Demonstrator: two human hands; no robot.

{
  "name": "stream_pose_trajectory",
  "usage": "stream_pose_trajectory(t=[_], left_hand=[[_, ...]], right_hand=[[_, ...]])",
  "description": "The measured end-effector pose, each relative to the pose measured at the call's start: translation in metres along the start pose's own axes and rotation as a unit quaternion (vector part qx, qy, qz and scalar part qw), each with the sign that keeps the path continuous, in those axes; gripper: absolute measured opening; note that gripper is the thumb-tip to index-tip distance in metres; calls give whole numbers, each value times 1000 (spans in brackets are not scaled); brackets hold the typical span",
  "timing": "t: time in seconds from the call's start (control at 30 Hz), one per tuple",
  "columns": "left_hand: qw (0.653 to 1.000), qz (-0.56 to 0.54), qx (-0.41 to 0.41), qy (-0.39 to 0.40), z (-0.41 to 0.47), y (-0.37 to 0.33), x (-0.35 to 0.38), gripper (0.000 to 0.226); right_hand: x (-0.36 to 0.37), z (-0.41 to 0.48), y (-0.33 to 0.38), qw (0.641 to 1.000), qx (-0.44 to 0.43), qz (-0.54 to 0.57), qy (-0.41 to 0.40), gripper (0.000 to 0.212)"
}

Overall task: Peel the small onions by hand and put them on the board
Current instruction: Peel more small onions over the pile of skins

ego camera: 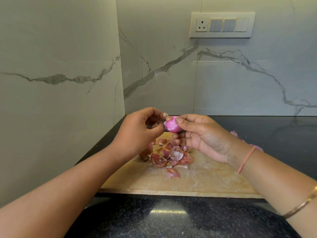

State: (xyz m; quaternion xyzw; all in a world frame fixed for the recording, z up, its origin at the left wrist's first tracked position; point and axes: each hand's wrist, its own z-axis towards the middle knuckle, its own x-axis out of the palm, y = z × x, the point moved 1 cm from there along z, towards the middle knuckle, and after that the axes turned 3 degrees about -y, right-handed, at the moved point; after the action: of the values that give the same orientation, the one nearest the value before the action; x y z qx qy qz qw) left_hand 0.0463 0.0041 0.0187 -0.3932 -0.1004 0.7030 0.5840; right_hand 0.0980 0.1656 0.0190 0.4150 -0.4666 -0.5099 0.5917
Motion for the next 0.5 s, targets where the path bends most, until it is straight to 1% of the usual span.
stream_pose_trajectory(t=[0.1, 0.33, 0.5], left_hand=[[1000, 26, 5, -5, 0, -2, -1, 17], [998, 63, 5, -26, 0, -3, -4, 14], [996, 81, 10, -27, 1, -2, -4, 13]], right_hand=[[0, -1, 1, 1000, 9, 6, 5, 35], [2, -2, 5, 999, 32, 32, 15, 49], [2, -2, 5, 997, 50, 53, 23, 42]])
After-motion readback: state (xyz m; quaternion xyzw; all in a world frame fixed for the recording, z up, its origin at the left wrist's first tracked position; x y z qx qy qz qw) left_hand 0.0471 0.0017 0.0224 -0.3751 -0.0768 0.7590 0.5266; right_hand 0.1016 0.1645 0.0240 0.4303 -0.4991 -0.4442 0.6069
